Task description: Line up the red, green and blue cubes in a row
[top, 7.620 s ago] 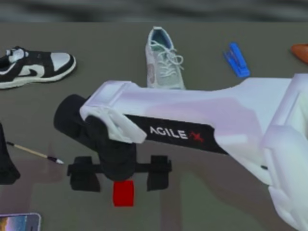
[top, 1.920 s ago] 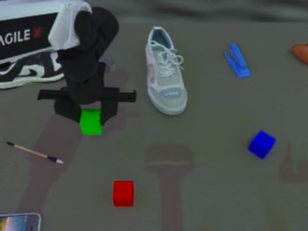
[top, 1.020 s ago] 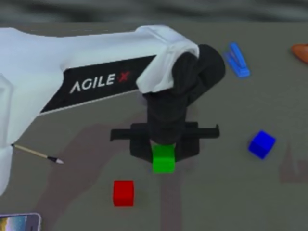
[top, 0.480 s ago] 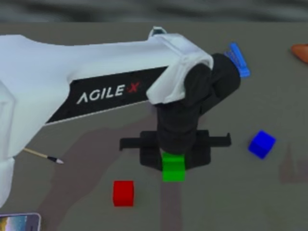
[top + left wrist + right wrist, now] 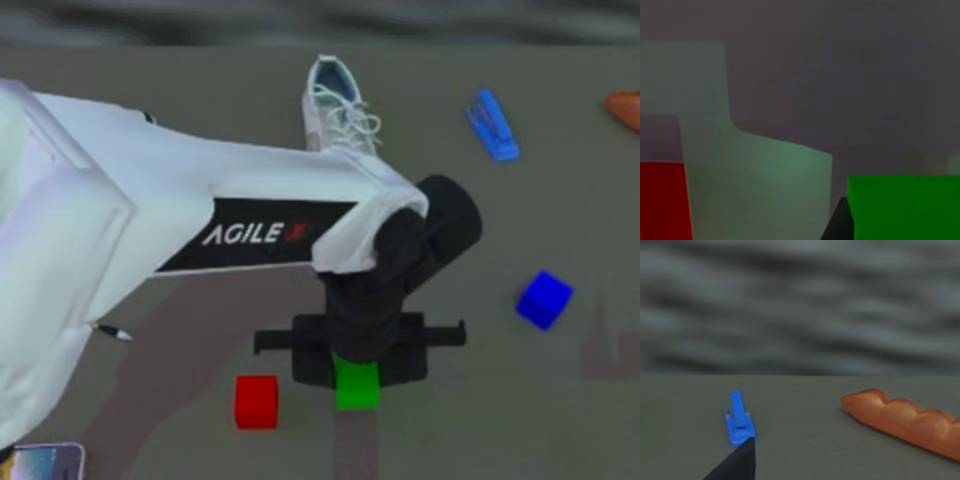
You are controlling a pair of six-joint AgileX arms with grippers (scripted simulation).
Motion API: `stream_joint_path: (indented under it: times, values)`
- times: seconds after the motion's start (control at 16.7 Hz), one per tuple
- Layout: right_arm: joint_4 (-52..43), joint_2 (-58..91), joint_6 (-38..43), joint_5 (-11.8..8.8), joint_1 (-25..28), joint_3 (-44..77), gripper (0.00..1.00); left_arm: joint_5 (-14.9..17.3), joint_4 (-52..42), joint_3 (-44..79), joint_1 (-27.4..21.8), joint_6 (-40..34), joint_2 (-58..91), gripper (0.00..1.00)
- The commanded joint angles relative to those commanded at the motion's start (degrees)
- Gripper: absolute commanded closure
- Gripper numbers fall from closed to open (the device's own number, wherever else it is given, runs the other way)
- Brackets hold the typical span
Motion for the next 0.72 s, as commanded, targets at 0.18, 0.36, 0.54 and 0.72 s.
stream_joint_path:
  times: [0.18, 0.36, 0.54, 0.72]
  values:
    - [0.00, 0.00, 0.00, 0.00, 0.00, 0.00, 0.00, 0.00, 0.07, -0.06, -0.01, 0.00, 0.03, 1.00]
    - [0.00, 0.00, 0.00, 0.00, 0.00, 0.00, 0.00, 0.00, 0.07, -0.06, -0.01, 0.00, 0.03, 0.85]
    - [0.00, 0.00, 0.00, 0.00, 0.00, 0.00, 0.00, 0.00, 0.07, -0.06, -0.01, 0.00, 0.03, 0.62]
    - [0.00, 0.00, 0.00, 0.00, 0.00, 0.00, 0.00, 0.00, 0.07, -0.06, -0.01, 0.00, 0.03, 0.40]
